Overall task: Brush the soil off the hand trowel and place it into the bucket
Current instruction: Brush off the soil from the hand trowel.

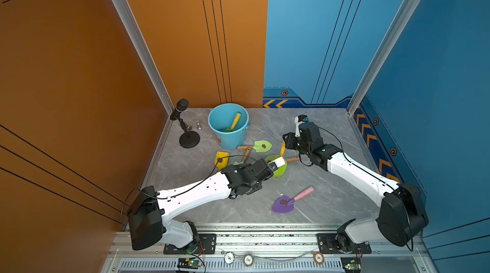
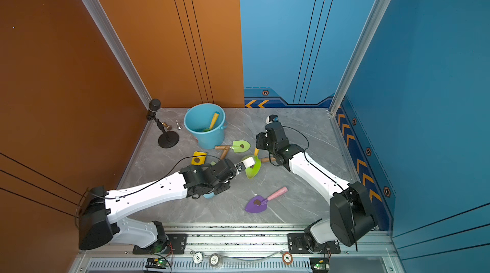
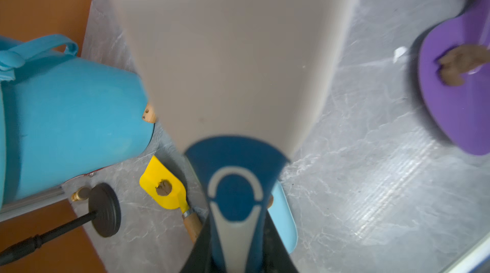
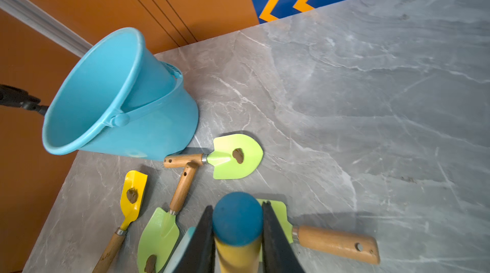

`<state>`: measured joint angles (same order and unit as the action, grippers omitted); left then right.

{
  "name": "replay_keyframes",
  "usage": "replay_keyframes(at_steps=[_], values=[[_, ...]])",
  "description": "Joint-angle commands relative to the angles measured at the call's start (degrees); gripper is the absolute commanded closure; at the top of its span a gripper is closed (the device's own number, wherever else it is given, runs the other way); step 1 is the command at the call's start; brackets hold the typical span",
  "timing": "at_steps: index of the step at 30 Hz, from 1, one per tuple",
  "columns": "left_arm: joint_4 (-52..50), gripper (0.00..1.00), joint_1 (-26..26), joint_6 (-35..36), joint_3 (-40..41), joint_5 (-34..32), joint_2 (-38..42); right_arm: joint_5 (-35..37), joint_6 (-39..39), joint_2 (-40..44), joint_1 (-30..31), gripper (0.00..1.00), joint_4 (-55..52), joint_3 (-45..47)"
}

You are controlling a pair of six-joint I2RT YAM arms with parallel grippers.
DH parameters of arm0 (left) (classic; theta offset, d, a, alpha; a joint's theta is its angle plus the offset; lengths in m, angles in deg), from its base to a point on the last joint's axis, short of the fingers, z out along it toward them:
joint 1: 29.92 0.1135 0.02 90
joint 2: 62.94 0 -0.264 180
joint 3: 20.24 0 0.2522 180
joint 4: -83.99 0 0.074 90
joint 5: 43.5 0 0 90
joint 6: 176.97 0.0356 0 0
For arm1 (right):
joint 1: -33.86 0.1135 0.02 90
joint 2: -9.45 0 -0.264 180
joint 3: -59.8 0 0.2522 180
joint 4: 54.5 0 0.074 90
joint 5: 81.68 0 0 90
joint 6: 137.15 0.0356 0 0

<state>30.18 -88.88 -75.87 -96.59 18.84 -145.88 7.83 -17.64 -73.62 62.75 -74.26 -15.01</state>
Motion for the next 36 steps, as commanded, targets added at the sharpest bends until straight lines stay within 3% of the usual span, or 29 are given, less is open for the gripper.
replay_keyframes(at_steps=[1,9,21,31,36], values=[[-4.80,1.00,-0.46,-0.14,-3.44,-8.11,-4.60,-2.29,-3.72,-0.94,1.48,0.92,-2.76,-2.66],[-7.37,1.00,0.03,-2.27,-8.29,-13.20,-13.42,-0.98,-5.26,-2.80,4.76,0.92,-3.89,-4.10],[-14.09,1.00,-3.53,-9.85,-7.56,-11.01,-21.09,1.54,-6.74,-2.46,4.87,0.93,-4.65,-6.30],[-14.80,1.00,-6.13,-12.14,-8.70,-10.86,-14.73,2.69,-8.25,-3.41,4.83,0.93,-5.60,-8.63],[-14.24,1.00,-0.90,-9.14,-11.17,-9.39,-13.42,2.07,-8.02,-3.00,5.30,0.93,-5.20,-8.71]])
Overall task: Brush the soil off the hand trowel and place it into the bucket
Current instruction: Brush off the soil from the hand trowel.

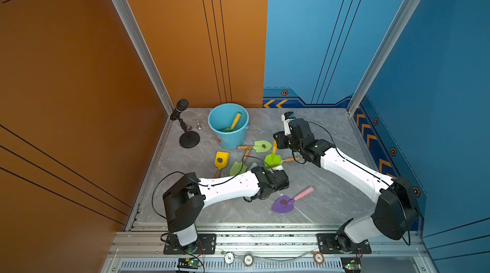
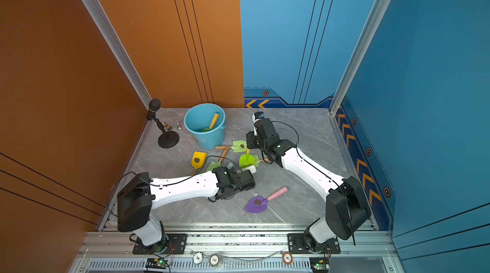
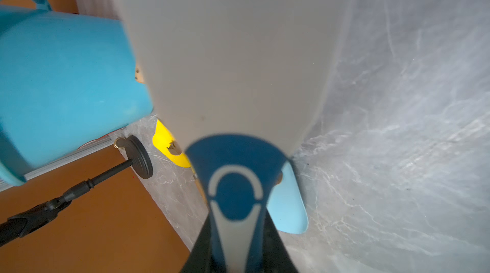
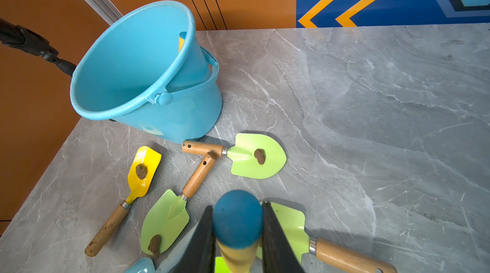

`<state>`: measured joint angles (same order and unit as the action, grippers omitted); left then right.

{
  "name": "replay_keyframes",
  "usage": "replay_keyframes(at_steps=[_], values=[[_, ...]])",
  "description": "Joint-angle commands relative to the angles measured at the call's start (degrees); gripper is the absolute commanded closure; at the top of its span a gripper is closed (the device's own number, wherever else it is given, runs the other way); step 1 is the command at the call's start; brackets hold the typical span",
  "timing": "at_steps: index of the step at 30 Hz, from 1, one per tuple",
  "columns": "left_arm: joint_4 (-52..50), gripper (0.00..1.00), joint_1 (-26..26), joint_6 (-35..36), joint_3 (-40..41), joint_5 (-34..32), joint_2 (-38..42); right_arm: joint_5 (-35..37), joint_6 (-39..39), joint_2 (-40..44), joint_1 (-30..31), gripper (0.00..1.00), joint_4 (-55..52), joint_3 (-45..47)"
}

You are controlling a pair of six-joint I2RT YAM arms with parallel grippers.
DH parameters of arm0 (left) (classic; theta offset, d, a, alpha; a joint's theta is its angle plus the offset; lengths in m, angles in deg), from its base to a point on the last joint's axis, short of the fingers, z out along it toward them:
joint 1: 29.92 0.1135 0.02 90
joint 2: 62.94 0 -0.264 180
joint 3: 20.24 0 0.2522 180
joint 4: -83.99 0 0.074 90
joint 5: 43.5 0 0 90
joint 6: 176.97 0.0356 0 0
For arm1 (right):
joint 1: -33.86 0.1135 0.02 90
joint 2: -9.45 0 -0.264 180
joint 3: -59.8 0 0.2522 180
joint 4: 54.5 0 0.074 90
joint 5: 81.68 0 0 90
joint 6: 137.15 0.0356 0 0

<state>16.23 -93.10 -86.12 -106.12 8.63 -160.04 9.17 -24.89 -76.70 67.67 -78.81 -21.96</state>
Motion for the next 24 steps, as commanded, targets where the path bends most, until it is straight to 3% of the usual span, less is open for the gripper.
replay_keyframes(at_steps=[1,5,15,20,24], values=[[0.31,1.00,4.65,1.63,-1.51,0.91,0.24,0.82,-0.69,0.31,0.55,0.93,-0.57,-1.75],[3.78,1.00,6.84,3.38,-0.33,2.68,-2.26,0.74,-0.52,0.89,1.00,0.93,-0.54,-1.97],[3.94,1.00,2.07,1.33,3.59,3.54,-6.00,1.00,-1.47,1.25,0.26,0.93,-1.46,-4.79],[3.81,1.00,-0.34,1.00,1.97,2.97,-2.71,1.93,-2.62,1.42,0.31,0.93,-2.78,-6.12],[3.86,1.00,1.25,2.67,-0.79,2.14,0.73,2.92,-3.14,2.15,0.89,0.93,-3.40,-5.67]])
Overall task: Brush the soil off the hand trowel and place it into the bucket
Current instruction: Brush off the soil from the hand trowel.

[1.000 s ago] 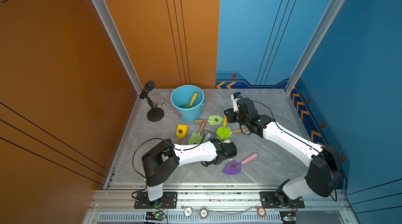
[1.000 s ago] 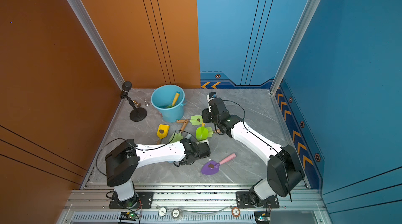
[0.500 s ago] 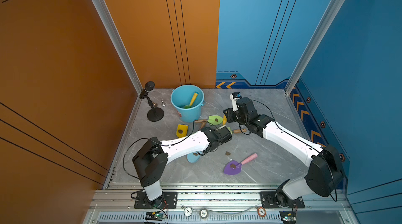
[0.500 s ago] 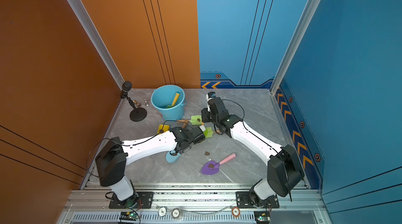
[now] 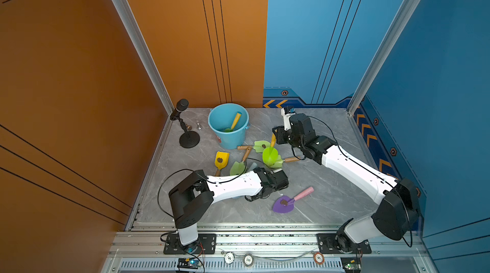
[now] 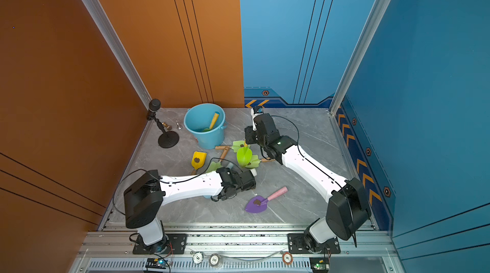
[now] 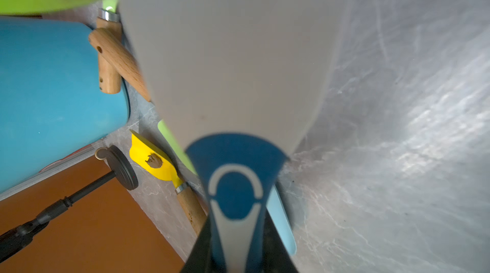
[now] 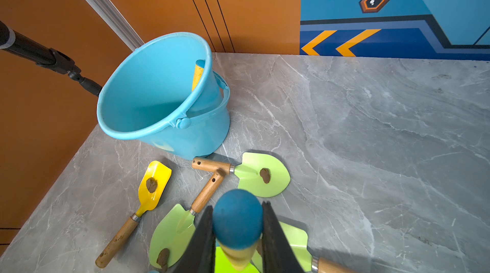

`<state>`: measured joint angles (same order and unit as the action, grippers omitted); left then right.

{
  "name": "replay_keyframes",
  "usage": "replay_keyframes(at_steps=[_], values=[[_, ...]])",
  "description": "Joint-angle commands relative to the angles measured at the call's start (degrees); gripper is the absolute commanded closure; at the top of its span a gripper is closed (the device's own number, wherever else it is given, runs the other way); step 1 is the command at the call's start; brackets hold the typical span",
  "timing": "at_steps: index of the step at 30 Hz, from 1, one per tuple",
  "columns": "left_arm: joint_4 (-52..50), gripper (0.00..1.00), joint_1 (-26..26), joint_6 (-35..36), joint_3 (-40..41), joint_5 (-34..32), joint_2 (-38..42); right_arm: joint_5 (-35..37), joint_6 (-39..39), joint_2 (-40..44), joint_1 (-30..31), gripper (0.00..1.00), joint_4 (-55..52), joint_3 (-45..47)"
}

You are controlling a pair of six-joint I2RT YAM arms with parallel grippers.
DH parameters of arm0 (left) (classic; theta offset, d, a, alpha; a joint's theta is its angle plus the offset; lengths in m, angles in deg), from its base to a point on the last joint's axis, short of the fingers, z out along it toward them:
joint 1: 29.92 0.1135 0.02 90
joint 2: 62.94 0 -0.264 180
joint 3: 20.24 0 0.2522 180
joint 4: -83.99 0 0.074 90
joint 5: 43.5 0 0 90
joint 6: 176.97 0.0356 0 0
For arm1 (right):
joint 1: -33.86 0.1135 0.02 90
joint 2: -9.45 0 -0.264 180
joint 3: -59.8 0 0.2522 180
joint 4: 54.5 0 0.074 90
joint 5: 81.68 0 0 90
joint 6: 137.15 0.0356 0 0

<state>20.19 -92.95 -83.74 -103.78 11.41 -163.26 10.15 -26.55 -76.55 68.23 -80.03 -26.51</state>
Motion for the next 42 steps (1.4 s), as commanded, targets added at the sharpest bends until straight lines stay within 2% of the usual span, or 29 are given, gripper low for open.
replay_keyframes(at_steps=[1,5,7,16,19,22,24,27,29,32,35,38,42], values=[[-0.14,1.00,2.14,0.83,-3.55,-0.93,4.15,2.15,-1.62,2.25,0.58,0.93,-2.20,-0.89],[1.03,1.00,7.43,2.01,-3.90,-0.10,2.74,1.53,-1.65,3.45,1.18,0.93,-1.91,-0.54],[1.89,1.00,7.86,2.09,-3.29,0.82,1.61,1.24,-1.62,4.11,1.40,0.93,-1.75,-0.40],[1.84,1.00,2.42,0.40,-0.61,2.04,-3.01,-0.59,-2.65,5.97,0.16,0.93,0.59,-1.32],[0.14,1.00,1.28,-2.59,-1.43,4.10,-0.90,-0.68,-2.82,6.97,-0.11,0.93,2.13,-1.02],[-1.86,1.00,1.17,-6.28,-2.18,8.58,5.23,-1.03,-4.10,7.73,-0.52,0.93,3.88,-0.46],[-3.42,1.00,1.85,-9.24,-2.55,13.35,11.06,-1.30,-5.86,8.24,-0.63,0.93,4.91,0.33],[-4.80,1.00,6.25,-14.54,-0.91,26.85,22.07,-3.42,-9.34,10.63,-0.66,0.93,10.17,4.70],[-4.73,1.00,11.65,-17.82,1.38,36.89,29.89,-6.39,-10.93,12.28,-0.72,0.93,15.62,8.59],[-4.80,1.00,21.33,-21.01,3.70,49.70,37.14,-13.80,-13.06,12.78,-1.50,0.95,20.68,10.95],[-4.80,1.00,29.39,-22.31,4.90,61.23,39.06,-19.77,-14.27,12.12,-1.57,0.97,25.56,11.90],[-4.75,1.00,33.73,-20.97,5.65,68.76,38.04,-26.14,-15.38,11.24,-1.94,0.97,28.19,11.25],[-4.06,1.00,39.75,-18.77,6.98,81.47,34.33,-33.36,-17.47,11.32,-2.71,0.96,26.49,9.48]])
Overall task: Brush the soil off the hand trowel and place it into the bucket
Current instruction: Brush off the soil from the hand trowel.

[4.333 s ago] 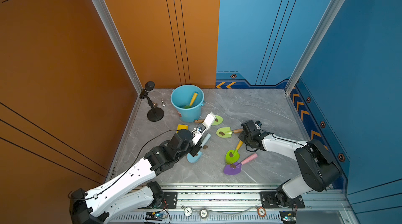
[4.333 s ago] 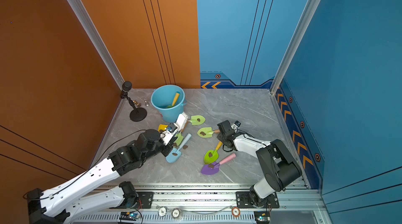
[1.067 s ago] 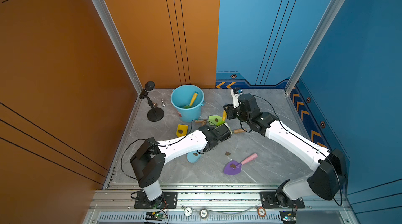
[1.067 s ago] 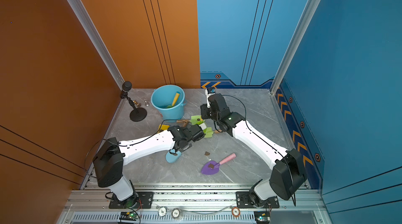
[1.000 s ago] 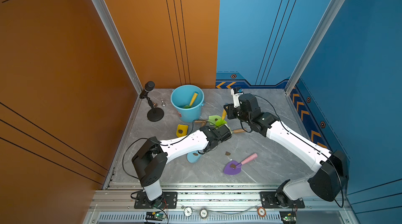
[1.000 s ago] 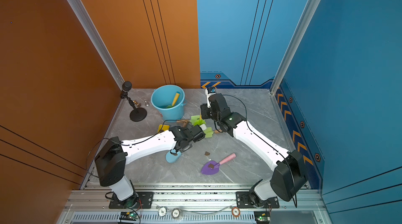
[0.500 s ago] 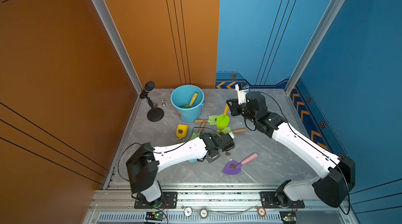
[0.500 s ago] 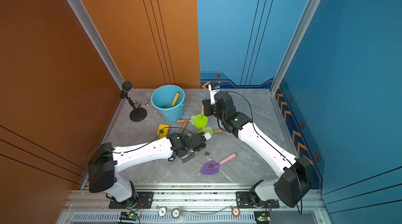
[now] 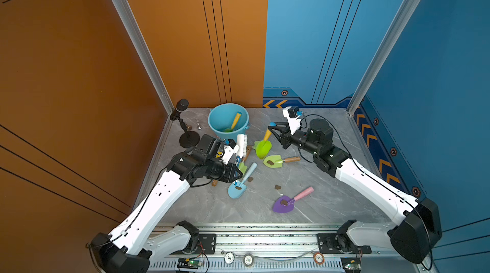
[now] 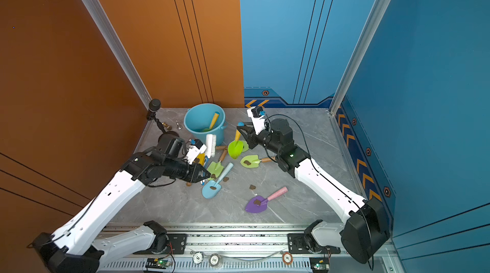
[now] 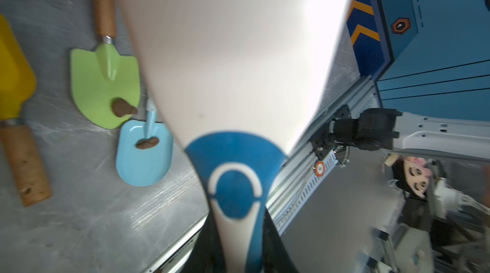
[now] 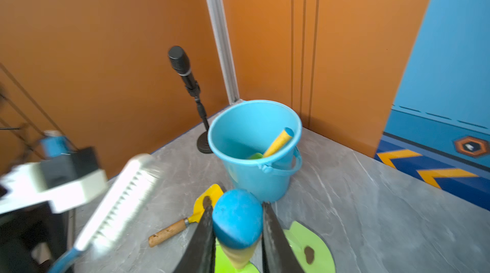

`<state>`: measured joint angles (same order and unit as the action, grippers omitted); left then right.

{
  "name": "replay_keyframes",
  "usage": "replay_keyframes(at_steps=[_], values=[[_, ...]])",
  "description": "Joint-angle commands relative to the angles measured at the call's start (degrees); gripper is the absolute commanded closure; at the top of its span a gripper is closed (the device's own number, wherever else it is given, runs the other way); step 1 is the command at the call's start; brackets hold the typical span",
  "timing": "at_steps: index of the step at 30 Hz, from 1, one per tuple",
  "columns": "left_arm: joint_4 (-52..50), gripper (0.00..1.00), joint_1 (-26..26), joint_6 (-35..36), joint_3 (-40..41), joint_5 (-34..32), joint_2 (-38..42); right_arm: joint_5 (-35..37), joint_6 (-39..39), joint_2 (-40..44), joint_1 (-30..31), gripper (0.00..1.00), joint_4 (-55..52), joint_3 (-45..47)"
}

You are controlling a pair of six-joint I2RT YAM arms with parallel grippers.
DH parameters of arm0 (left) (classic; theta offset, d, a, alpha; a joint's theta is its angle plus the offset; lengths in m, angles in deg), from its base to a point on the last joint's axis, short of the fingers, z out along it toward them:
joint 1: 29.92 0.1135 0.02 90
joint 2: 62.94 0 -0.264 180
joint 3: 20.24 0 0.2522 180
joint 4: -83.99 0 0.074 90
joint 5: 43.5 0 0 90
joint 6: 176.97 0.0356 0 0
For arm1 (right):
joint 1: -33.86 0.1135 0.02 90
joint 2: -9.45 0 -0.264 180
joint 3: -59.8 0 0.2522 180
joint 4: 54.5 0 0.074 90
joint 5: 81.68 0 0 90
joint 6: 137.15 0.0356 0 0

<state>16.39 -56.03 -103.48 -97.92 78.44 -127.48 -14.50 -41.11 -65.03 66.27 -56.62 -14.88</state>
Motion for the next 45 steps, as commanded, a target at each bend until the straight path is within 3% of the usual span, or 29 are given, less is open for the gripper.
replay_keyframes(at_steps=[1,11,20,26,35,45], values=[[0.03,1.00,3.69,1.30,1.34,16.79,-2.53,-10.53,-3.50,0.15,-1.10,0.96,2.48,-2.18],[0.00,1.00,2.85,5.50,-0.96,26.59,-6.46,-27.97,-4.39,1.74,-5.16,0.96,1.37,-3.90],[0.29,1.00,-8.40,10.03,-1.75,29.49,-5.48,-38.95,-2.88,3.60,-6.38,0.97,2.36,-6.41],[3.69,1.00,-8.67,9.24,-2.08,32.40,-5.67,-40.24,-3.66,7.57,-7.15,0.98,2.20,-6.70],[12.80,1.00,-0.94,2.17,-1.91,35.79,-1.43,-37.34,-4.40,7.22,-8.45,0.98,0.89,-8.31],[12.98,1.00,-3.92,4.46,-5.52,42.22,-7.98,-42.64,-0.45,2.26,-7.29,0.98,7.82,-13.65]])
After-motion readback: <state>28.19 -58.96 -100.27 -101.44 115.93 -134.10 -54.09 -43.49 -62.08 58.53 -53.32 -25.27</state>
